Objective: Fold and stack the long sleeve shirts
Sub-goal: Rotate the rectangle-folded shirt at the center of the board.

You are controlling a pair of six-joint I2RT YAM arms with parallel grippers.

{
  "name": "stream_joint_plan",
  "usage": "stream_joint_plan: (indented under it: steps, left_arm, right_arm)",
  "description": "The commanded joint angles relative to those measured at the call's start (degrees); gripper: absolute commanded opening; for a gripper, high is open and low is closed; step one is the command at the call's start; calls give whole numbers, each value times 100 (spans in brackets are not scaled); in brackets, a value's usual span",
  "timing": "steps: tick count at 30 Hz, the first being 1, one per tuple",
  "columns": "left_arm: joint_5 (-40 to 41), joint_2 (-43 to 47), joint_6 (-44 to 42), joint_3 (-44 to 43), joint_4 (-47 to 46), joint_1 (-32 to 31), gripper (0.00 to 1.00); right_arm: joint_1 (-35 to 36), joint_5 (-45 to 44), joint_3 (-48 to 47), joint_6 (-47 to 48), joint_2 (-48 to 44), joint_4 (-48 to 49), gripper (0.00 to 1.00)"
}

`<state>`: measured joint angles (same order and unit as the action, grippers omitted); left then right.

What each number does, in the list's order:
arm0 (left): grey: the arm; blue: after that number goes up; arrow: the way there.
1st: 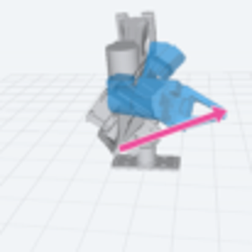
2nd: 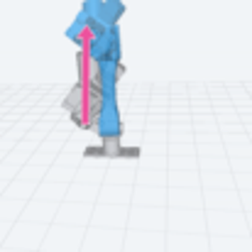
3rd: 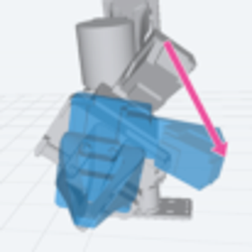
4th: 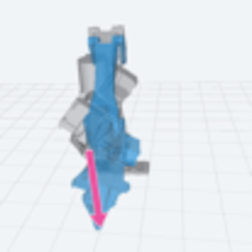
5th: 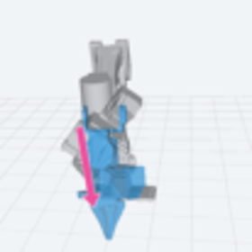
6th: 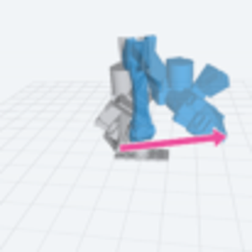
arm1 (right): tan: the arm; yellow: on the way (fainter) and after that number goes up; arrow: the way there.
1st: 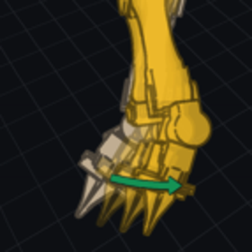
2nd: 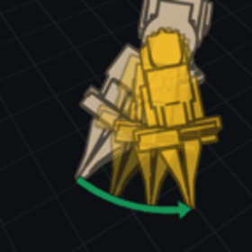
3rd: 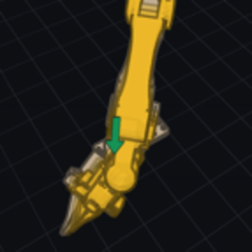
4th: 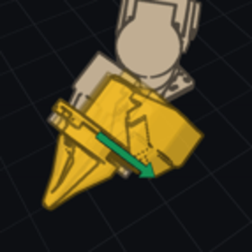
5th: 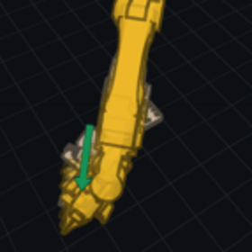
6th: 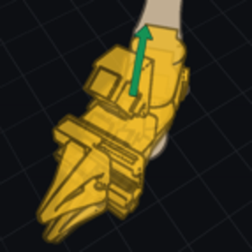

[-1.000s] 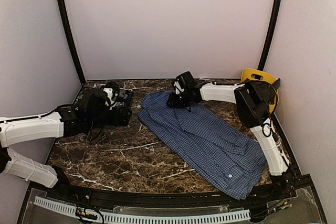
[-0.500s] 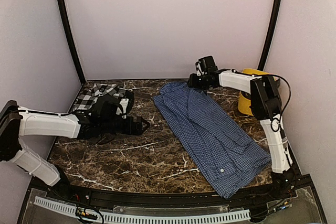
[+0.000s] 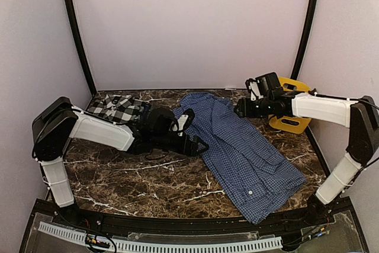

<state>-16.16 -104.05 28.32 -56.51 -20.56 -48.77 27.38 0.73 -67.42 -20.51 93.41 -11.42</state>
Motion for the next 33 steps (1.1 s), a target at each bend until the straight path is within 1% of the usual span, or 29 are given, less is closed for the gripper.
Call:
stream_joint_plan:
  steps: [1, 4, 6, 8, 11, 17, 22, 28, 33]
  left_arm:
    - [-696, -661, 47, -790, -344, -357, 92]
    - [-953, -1108, 174, -1296, -271, -537, 89]
    - [-976, -1340, 150, -1484, -181, -615, 88]
    - [-981, -1567, 165, -1610, -21, -641, 86]
    - [-860, -1666, 105, -1670, 261, -649, 80]
    - [-283, -1689, -51, -1598, 995, -610, 69]
    - [-197, -1642, 125, -1331, 1197, -440, 57]
    - [11, -1473, 82, -975, 1268, -238, 51]
    - [117, -1267, -64, -766, 1394, 43, 49]
  right_arm:
    - [31, -227, 924, -185, -720, -495, 66]
    - [25, -206, 1414, -347, -1146, -843, 67]
    - [26, -305, 1720, -418, -1385, -1037, 67]
    - [22, -410, 1893, -465, -1590, -1170, 68]
    - [22, -415, 2016, -487, -1741, -1275, 67]
    - [18, -429, 2079, -454, -1862, -1373, 68]
    - [22, -302, 2138, -432, -1969, -1438, 67]
    - [33, -191, 2273, -418, -2203, -1454, 67]
    - [161, -100, 2443, -432, -2238, -1377, 68]
